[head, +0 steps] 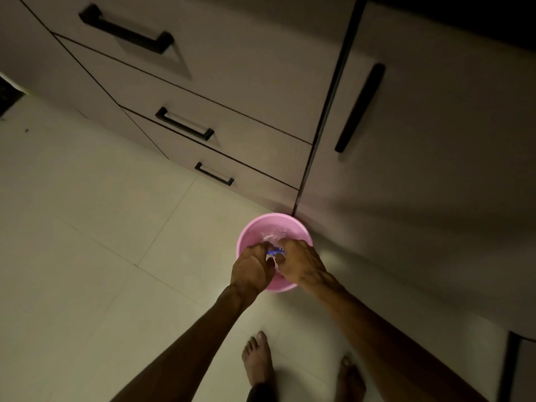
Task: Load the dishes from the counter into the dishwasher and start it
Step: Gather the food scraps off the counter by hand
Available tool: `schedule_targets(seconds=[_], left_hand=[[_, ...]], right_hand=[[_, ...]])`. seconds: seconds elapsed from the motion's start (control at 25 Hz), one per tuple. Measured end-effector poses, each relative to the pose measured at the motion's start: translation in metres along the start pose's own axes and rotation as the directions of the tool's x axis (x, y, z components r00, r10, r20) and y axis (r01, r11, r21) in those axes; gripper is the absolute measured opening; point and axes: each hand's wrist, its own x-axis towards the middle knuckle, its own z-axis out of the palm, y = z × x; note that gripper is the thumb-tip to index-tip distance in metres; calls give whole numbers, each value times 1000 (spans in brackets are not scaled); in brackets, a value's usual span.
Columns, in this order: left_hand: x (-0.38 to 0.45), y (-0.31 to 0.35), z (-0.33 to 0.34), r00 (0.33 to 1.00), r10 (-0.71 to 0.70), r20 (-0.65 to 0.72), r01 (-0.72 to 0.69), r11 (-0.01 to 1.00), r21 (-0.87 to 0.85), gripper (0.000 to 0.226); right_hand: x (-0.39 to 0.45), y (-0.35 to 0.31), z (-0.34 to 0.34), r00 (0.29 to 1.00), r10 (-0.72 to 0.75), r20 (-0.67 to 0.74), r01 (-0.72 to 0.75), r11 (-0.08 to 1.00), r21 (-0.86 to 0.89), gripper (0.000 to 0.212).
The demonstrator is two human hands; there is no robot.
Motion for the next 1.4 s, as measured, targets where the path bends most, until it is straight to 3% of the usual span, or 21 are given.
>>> schedule_targets(seconds=[0.36,0.64,0.84,1.16,1.4], left_hand=[[-83,74,-77,987,138,-81,-136,990,28,49],[-177,188,-154,956,258,-140,-273,957,-102,40],[-231,269,-187,910,395,-124,-410,902,-133,34],[-277,395,-178,778,628,7,-625,774,-100,41],[-322,492,-139,670,740,48,-734,671,-102,39]], right_hand=[[-108,-11,-80,950,-95,-298,106,994,23,36],[-247,-7,-173,887,3,-461,84,982,168,51],[-329,6,-226,809,175,-561,30,941,337,57],[-442,52,-294,628,440,-642,-47,845,533,57],[-512,109,-326,444,581,-682,-34,772,635,57]])
